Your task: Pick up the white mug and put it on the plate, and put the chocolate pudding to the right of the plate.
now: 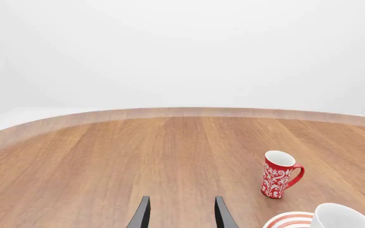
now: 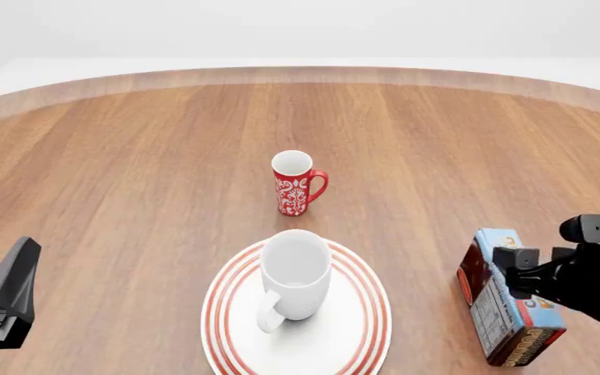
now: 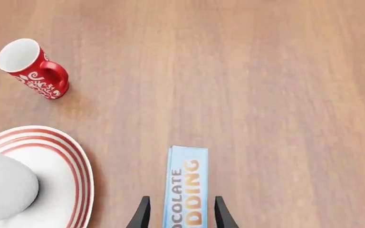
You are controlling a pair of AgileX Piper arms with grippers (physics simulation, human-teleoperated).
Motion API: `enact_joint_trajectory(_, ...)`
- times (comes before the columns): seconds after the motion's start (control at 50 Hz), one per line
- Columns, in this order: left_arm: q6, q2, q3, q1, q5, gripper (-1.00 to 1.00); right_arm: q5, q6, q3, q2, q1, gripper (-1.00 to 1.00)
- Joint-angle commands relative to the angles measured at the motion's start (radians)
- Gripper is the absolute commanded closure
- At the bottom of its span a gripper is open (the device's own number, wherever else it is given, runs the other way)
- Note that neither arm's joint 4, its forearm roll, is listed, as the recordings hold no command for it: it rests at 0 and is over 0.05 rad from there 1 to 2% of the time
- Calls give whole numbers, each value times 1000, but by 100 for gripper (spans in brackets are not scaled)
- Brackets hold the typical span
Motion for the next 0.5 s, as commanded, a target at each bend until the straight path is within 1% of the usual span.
enact_joint_trajectory(0.02,0,0,0,0,0,-100,67,18,-63,-63,-8,-100)
enact_joint_trajectory(0.18,0,0,0,0,0,-100,157,30,-137,-166,-20,-100)
enact_joint_trajectory(0.28,0,0,0,0,0,-100,181,30,-161,-210,-24,-100)
enact_joint_trajectory(0.36,-1,0,0,0,0,-100,174,12,-174,-242,-36,-100)
enact_joint_trajectory(0.5,0,0,0,0,0,-100,157,-4,-174,-282,-46,-100)
